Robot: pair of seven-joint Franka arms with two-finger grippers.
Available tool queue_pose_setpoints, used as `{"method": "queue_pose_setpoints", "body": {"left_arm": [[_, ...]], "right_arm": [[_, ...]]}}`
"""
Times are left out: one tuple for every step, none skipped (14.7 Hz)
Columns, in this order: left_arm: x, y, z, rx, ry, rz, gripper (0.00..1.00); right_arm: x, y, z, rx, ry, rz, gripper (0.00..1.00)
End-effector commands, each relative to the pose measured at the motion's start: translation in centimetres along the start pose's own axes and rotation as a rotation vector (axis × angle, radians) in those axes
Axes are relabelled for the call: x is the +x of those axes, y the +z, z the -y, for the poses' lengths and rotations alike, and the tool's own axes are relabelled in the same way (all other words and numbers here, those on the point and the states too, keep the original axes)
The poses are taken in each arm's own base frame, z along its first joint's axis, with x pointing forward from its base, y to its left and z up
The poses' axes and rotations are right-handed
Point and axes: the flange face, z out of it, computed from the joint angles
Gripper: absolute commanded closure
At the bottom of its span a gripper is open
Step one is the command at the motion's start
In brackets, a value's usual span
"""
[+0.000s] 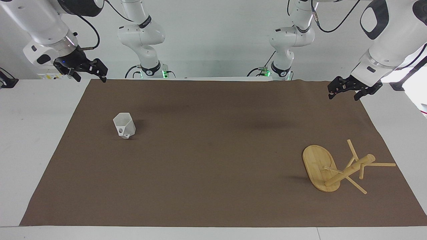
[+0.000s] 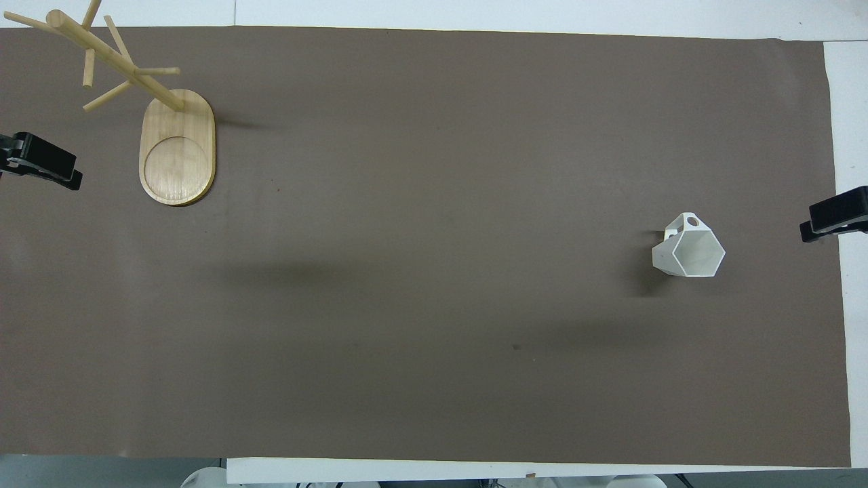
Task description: Hang cup on rack
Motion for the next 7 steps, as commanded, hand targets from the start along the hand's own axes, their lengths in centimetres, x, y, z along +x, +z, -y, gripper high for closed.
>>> {"method": "queue_pose_setpoints", "body": {"left_arm": [[-0.83, 0.05, 0.19, 0.018, 0.0, 0.008, 0.0], [-0.89, -0.03, 0.18, 0.019, 0.0, 0.007, 0.0], [-0.83, 0.04, 0.19, 0.018, 0.0, 0.008, 0.0], [-0.89, -0.03, 0.18, 0.019, 0.0, 0.007, 0.0], [-0.89, -0.03, 0.18, 0.019, 0.0, 0.007, 0.0], [-0.83, 0.04, 0.19, 0.018, 0.0, 0.008, 0.0], [-0.89, -0.03, 0.18, 0.019, 0.0, 0.007, 0.0]], "right_arm": [[-0.2, 0.15, 0.06, -0.011, 0.012, -0.01, 0.0], [-0.2, 0.15, 0.06, -0.011, 0.009, -0.01, 0.0], [-0.26, 0.16, 0.13, -0.011, 0.009, -0.008, 0.0], [-0.21, 0.27, 0.14, -0.011, 0.012, -0.008, 0.0], [-0.24, 0.21, -0.09, 0.003, 0.007, -0.01, 0.0], [-0.56, 0.4, 0.0, 0.007, -0.011, 0.005, 0.0], [-0.78, 0.44, 0.37, 0.006, -0.08, 0.015, 0.0]]}}
